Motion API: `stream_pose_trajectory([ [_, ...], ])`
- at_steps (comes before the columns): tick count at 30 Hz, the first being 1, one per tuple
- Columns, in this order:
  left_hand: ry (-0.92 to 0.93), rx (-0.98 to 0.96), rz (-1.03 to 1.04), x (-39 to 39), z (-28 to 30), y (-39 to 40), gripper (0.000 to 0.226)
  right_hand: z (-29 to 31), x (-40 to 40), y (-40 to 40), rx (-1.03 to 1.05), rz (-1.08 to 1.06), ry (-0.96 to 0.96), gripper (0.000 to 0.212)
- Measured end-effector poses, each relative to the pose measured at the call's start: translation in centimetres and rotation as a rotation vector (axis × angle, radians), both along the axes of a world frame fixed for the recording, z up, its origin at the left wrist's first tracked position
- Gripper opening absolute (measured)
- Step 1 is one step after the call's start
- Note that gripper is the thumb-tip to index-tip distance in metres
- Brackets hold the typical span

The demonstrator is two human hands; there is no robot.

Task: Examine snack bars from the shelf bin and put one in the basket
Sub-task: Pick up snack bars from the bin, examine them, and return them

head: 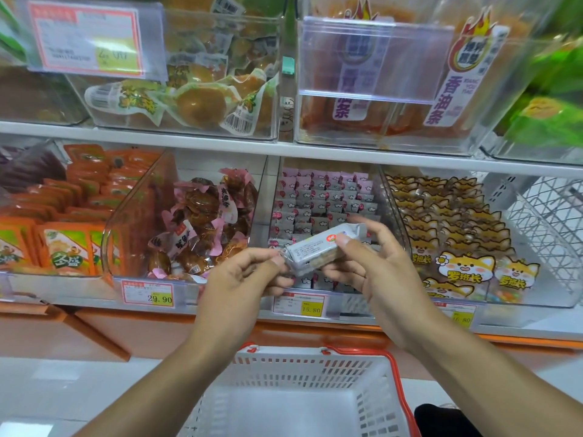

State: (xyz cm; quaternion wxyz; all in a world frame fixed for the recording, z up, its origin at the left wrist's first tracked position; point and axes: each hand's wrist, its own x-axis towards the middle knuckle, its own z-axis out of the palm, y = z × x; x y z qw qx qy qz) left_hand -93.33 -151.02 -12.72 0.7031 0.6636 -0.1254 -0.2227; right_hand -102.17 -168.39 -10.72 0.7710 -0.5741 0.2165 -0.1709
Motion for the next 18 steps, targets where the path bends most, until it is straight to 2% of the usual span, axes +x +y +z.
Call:
stream_pose_trajectory([
  [3,-0.035,0.029,0.016,-0.08,-0.16,-0.11,0.009,-0.07,-0.1,0.08,-0.019,0.006,0.011,0.035],
  [6,-0.034,0.033,0.059,0.03,-0.24,-0.03,0.015,0.05,-0.05,-0.14,0.023,-0.034,0.045,0.029],
  [9,0.019,0.029,0.059,0.35,-0.26,0.13,0.01,0.1,0.0,-0.51,0.082,-0.075,0.058,0.027],
  [13,0.093,0.068,0.081,0.53,-0.53,-0.19,0.024,-0.06,0.23,-0.69,0.147,-0.123,0.058,0.02],
  [18,0.198,0.059,0.019,0.52,-0.59,-0.34,0.023,0.06,0.22,-0.91,0.25,-0.053,0.034,0.017],
])
